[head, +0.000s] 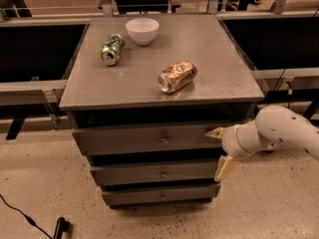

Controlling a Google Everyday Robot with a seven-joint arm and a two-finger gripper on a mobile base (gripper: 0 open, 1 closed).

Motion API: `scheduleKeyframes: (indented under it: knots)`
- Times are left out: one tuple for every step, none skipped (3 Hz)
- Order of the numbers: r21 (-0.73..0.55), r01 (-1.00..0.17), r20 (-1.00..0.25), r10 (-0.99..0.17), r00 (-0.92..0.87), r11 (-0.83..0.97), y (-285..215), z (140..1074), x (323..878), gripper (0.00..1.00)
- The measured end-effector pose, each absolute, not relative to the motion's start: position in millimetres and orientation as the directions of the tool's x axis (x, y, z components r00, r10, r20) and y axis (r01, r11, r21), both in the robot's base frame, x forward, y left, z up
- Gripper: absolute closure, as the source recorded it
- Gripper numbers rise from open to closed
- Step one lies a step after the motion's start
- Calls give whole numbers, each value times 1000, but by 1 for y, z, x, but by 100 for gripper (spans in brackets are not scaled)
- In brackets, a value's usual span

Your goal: Close top drawer

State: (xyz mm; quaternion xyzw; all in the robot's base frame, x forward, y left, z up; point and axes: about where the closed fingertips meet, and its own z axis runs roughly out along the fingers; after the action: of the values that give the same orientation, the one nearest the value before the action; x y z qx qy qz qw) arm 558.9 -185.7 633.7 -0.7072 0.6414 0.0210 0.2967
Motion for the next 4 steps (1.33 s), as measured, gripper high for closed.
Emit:
scheduleKeyframes:
  knots:
    - [-393, -920, -410, -895, 176, -1, -184, 634, 552, 0]
    - [-393, -920, -410, -895, 176, -1, -183, 634, 548, 0]
    - [-393, -920, -410, -895, 176, -1, -182, 634, 544, 0]
    - [-380, -923, -396, -891, 223, -62, -174, 666, 494, 0]
